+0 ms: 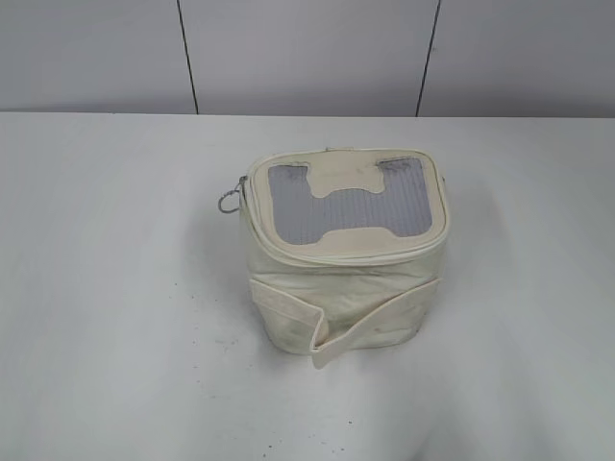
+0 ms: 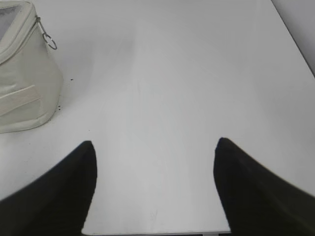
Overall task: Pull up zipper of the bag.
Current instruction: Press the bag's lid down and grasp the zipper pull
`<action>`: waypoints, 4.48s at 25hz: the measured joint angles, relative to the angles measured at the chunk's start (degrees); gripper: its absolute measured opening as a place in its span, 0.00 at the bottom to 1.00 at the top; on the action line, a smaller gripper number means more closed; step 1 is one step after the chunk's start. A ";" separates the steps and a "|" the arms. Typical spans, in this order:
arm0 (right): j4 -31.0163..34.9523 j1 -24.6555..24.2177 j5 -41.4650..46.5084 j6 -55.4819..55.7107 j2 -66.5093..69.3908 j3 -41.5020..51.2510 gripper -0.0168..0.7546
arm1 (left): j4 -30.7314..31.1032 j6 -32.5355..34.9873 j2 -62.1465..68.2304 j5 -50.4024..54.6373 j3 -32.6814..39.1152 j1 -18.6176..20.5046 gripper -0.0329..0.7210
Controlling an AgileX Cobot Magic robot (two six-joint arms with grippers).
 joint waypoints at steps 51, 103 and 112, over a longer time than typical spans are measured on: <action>0.11 0.00 0.00 0.00 0.00 0.00 0.77 | -0.16 -0.01 0.00 -0.04 0.00 -0.42 0.40; 26.87 22.81 -3.30 -48.29 107.34 -67.60 0.60 | -47.67 50.51 93.50 -6.49 -32.98 -9.20 0.59; 30.81 24.48 0.50 -50.66 120.94 -77.52 0.60 | -39.97 50.67 99.65 -7.86 -38.23 -14.92 0.59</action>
